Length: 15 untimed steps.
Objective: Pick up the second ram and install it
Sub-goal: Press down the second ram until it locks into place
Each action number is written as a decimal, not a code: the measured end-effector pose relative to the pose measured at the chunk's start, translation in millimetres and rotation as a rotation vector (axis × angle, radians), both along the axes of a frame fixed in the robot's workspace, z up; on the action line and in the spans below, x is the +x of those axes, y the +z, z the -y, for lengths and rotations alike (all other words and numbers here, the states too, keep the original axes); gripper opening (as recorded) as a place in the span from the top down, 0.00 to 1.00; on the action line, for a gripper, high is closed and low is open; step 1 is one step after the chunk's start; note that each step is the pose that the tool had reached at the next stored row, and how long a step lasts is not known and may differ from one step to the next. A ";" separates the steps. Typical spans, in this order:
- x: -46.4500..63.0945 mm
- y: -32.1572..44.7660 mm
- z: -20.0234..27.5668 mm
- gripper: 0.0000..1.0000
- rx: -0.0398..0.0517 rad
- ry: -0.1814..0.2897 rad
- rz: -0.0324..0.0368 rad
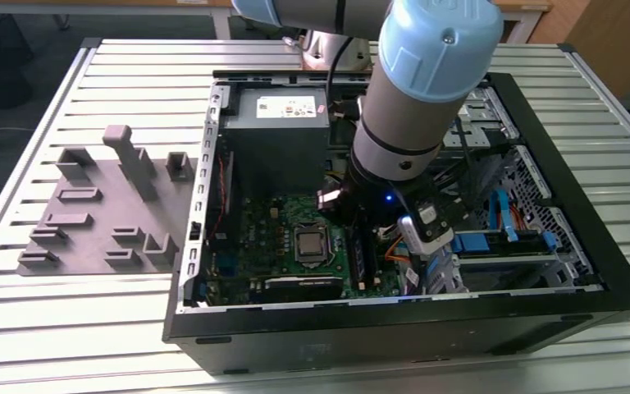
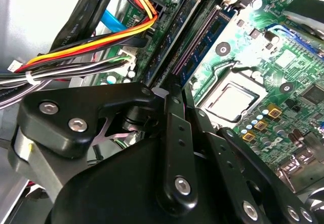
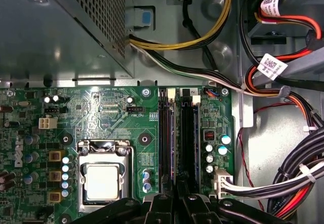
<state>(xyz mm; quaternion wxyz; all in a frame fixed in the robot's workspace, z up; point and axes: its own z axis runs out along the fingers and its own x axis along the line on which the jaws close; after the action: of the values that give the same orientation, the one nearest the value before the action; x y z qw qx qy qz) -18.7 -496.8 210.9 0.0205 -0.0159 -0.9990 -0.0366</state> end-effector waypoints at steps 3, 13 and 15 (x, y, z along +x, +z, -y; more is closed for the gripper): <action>-0.2 0.5 0.0 0.86 0.0033 0.000 0.0001; -1.8 0.0 0.4 0.86 0.0034 0.011 0.0000; -1.8 -0.2 0.4 0.86 0.0034 0.011 0.0000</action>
<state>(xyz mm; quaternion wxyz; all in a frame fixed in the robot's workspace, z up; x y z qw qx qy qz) -20.5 -497.2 210.7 0.0208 -0.0104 -0.9990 -0.0381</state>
